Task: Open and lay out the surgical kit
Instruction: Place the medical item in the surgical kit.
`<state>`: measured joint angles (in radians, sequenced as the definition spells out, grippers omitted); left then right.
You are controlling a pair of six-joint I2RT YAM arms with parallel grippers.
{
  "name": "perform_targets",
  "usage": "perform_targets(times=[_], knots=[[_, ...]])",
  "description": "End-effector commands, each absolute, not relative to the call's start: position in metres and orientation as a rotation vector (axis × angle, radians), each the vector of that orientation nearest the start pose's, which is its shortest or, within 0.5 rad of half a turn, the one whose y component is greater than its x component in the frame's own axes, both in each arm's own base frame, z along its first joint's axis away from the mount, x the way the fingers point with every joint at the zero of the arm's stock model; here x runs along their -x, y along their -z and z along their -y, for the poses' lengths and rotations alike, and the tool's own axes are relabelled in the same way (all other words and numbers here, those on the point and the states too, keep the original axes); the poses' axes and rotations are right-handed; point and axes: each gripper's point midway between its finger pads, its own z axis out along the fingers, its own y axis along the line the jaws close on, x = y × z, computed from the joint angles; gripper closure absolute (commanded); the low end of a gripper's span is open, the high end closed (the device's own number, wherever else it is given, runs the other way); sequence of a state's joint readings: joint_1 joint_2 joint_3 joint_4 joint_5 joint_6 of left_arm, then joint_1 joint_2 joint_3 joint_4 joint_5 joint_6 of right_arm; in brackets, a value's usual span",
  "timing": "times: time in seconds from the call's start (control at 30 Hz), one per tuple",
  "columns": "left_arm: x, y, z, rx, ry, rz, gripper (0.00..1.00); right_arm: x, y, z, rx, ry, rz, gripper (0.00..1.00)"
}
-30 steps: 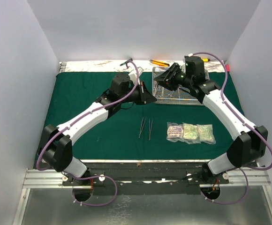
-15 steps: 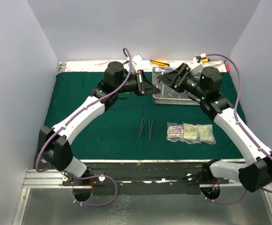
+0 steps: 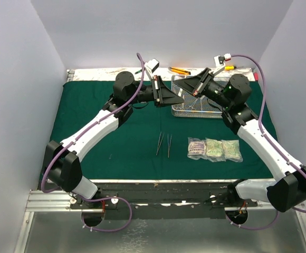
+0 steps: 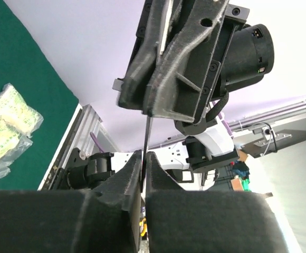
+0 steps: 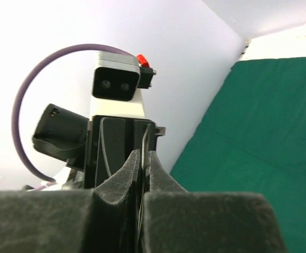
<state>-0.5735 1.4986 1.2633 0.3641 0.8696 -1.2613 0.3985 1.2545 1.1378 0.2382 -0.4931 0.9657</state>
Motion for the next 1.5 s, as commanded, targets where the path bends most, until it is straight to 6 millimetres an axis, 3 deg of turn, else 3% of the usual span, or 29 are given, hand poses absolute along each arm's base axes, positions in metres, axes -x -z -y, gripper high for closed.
perform_targets(times=[0.0,0.03,0.1,0.2,0.3,0.37,0.4,0.5,0.63,0.73,0.83,1.0,1.27,1.47], knots=[[-0.253,-0.399,0.35,-0.322,2.003,-1.803,0.8,-0.33,-0.391,-0.263,0.011,-1.423,-1.679,0.99],[-0.258,-0.39,0.348,-0.298,1.967,-1.827,0.66,-0.333,-0.386,-0.263,0.007,-1.402,-1.711,0.99],[-0.272,-0.361,0.343,-0.259,1.813,-1.92,0.51,-0.341,-0.369,-0.263,-0.022,-1.345,-1.792,0.99],[-0.289,-0.312,0.32,-0.222,1.474,-2.082,0.4,-0.352,-0.329,-0.263,-0.1,-1.197,-1.951,0.99],[-0.3,-0.27,0.278,-0.128,1.196,-2.184,0.38,-0.357,-0.28,-0.267,-0.195,-1.004,-2.115,0.99],[-0.303,-0.237,0.24,-0.007,0.985,-2.251,0.37,-0.355,-0.243,-0.277,-0.244,-0.892,-2.216,0.99],[-0.303,-0.235,0.227,0.029,0.928,-2.243,0.37,-0.351,-0.229,-0.282,-0.265,-0.841,-2.253,0.99],[-0.3,-0.204,0.172,0.213,0.627,-2.253,0.37,-0.335,-0.183,-0.309,-0.25,-0.689,-2.366,0.99],[-0.288,-0.189,0.117,0.404,0.373,-2.194,0.37,-0.313,-0.139,-0.346,-0.172,-0.472,-2.444,0.99],[-0.277,-0.183,0.092,0.497,0.276,-2.154,0.37,-0.297,-0.1,-0.358,-0.161,-0.319,-2.494,0.99],[-0.268,-0.181,0.082,0.533,0.249,-2.133,0.37,-0.286,-0.073,-0.361,-0.136,-0.227,-2.518,0.99],[-0.259,-0.174,0.081,0.544,0.268,-2.143,0.37,-0.279,-0.045,-0.37,-0.064,-0.153,-2.512,0.99],[-0.253,-0.161,0.084,0.546,0.28,-2.182,0.37,-0.284,-0.023,-0.372,-0.047,-0.053,-2.452,0.96],[-0.253,-0.16,0.083,0.536,0.269,-2.187,0.37,-0.278,-0.008,-0.371,-0.031,-0.008,-2.455,0.85]])
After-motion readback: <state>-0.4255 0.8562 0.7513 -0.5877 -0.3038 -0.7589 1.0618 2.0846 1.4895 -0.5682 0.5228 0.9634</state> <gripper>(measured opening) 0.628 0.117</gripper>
